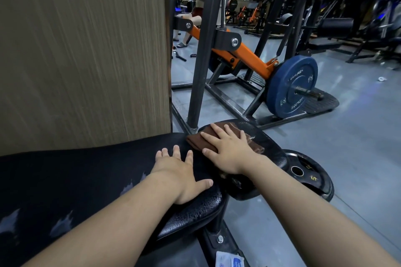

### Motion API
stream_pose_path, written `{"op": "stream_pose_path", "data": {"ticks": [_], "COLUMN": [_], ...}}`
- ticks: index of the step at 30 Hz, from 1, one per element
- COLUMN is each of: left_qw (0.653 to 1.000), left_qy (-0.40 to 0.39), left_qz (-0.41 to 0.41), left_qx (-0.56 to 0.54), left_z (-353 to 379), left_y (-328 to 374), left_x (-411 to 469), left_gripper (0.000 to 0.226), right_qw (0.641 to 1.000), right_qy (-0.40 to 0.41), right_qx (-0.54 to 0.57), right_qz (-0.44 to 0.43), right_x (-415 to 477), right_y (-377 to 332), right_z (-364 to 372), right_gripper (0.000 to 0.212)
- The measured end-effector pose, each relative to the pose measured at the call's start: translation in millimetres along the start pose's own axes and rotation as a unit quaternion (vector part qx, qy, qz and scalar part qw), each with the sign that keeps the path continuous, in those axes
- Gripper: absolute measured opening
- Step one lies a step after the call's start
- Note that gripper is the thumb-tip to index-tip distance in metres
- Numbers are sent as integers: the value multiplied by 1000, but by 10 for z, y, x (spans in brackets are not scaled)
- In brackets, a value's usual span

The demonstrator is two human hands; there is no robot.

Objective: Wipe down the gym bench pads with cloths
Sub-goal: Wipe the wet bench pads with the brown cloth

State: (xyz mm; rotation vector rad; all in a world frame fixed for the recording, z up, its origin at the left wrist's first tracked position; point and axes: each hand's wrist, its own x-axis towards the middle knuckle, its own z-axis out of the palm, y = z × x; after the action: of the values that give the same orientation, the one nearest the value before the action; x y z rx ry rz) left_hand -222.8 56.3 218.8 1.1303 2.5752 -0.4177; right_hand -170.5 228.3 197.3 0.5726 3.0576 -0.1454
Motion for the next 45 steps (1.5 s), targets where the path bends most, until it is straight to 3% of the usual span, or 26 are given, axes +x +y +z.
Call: {"op": "stream_pose_path", "data": {"ticks": [9, 14, 21, 26, 30, 36, 45], "left_qw": [1000, 1000, 1000, 1000, 1000, 1000, 1000], "left_qy": [-14, -19, -16, -16, -23, -28, -26], "left_qz": [-8, -6, -2, -2, -5, -8, -14], "left_qx": [-18, -20, -15, -15, -14, -6, 1], "left_z": [-43, -22, -2, 7, -16, -57, -64], "left_y": [12, -5, -17, -21, -18, -1, 9], "left_x": [47, 73, 70, 70, 73, 78, 80], "left_gripper": [100, 100, 99, 99, 99, 99, 101], "right_qw": [999, 998, 996, 991, 986, 977, 966], "right_qy": [-17, -43, -41, -23, -14, -19, 65], "right_qx": [-41, 7, 77, 119, 137, 134, 161], "right_qz": [-25, -37, 30, 59, 92, 167, 189], "right_x": [762, 910, 983, 941, 804, 309, -779], "right_y": [-46, 113, 585, 808, 977, 1141, 959], "right_z": [-130, -209, -254, -241, -228, -167, 72], "right_gripper": [57, 54, 61, 49, 48, 69, 60]}}
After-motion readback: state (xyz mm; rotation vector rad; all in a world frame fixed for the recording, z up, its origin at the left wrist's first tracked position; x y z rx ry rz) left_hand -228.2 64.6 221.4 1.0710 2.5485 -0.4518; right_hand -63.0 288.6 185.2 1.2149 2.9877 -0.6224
